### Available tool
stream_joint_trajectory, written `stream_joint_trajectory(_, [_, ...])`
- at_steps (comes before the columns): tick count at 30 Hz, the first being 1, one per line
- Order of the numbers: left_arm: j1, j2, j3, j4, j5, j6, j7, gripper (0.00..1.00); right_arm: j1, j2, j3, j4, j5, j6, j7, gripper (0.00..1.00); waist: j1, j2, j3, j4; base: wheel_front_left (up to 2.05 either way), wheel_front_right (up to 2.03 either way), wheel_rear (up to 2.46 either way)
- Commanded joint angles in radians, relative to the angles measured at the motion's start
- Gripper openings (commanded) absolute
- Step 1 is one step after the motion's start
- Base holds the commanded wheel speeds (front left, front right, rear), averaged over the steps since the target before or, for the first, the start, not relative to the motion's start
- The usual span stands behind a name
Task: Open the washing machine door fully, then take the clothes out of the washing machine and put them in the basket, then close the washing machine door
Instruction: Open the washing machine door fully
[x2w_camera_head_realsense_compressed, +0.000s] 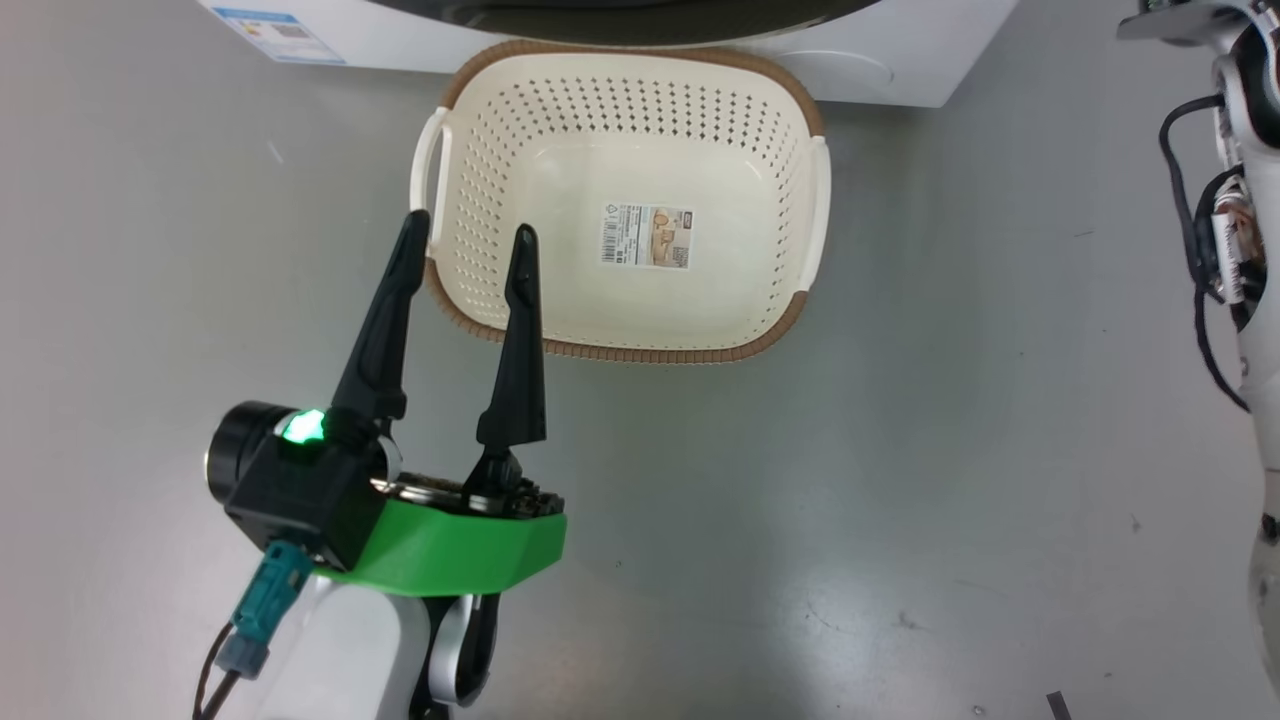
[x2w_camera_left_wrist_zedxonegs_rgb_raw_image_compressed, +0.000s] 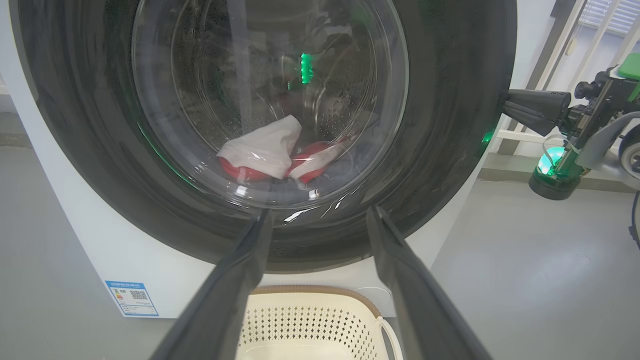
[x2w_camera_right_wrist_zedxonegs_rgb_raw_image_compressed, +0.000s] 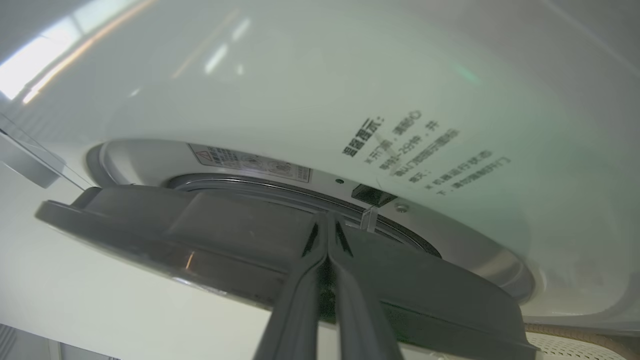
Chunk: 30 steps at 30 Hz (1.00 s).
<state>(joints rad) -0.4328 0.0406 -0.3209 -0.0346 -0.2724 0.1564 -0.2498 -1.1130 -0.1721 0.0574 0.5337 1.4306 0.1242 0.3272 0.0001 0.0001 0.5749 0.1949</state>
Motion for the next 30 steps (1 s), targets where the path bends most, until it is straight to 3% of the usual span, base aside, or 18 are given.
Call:
stream_joint_trajectory(1, [-0.005, 0.014, 0.024, -0.024, 0.004, -0.008, -0.012, 1.00, -0.024, 0.008, 0.016, -0.022, 0.000, 0.007, 0.009, 0.00, -0.0001, -0.0001, 0.005, 0.008, 0.00, 0.00, 0.00])
stream_joint_trajectory(14, [-0.015, 0.012, 0.025, -0.016, 0.002, -0.013, -0.012, 1.00, -0.098, 0.000, 0.051, 0.046, 0.030, 0.007, 0.101, 0.00, -0.0001, -0.0001, 0.017, 0.032, 0.00, 0.00, 0.00])
stream_joint_trajectory(30, [-0.010, 0.018, 0.028, -0.001, 0.011, -0.015, -0.012, 1.00, -0.028, 0.006, 0.073, 0.013, 0.056, 0.007, 0.159, 0.00, -0.0001, -0.0001, -0.020, 0.020, 0.00, 0.00, 0.00])
